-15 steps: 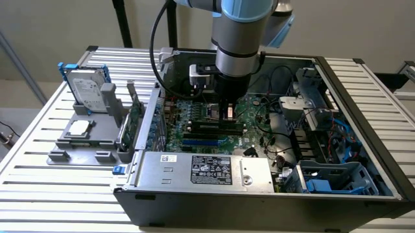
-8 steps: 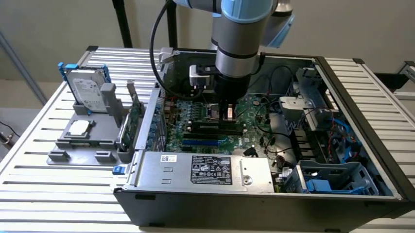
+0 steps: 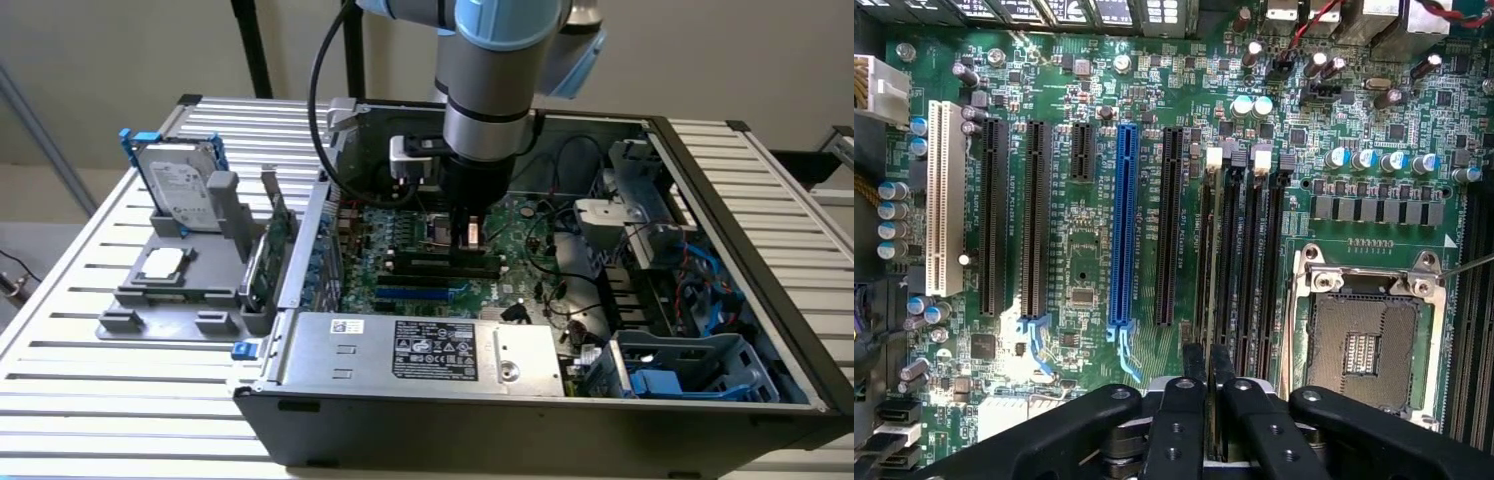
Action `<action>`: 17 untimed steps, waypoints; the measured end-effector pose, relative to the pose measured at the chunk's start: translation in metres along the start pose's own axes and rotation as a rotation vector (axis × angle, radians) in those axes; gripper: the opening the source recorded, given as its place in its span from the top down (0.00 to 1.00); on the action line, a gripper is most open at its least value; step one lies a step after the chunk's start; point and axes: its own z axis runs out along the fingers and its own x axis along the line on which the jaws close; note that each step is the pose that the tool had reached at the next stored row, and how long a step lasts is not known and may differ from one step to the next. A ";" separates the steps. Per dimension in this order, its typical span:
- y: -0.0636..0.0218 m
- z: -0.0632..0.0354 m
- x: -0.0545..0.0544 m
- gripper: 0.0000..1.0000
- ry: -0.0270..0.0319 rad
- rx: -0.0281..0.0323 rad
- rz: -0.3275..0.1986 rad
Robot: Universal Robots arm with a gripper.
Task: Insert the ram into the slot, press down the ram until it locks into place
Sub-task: 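Insert the ram into the slot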
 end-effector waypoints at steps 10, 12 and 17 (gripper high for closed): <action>0.0025 -0.0157 0.000 0.78 -0.0016 -0.0089 0.000; 0.0047 -0.0177 0.000 0.78 -0.0018 -0.0103 0.000; 0.0061 -0.0181 0.000 0.87 -0.0024 -0.0111 0.000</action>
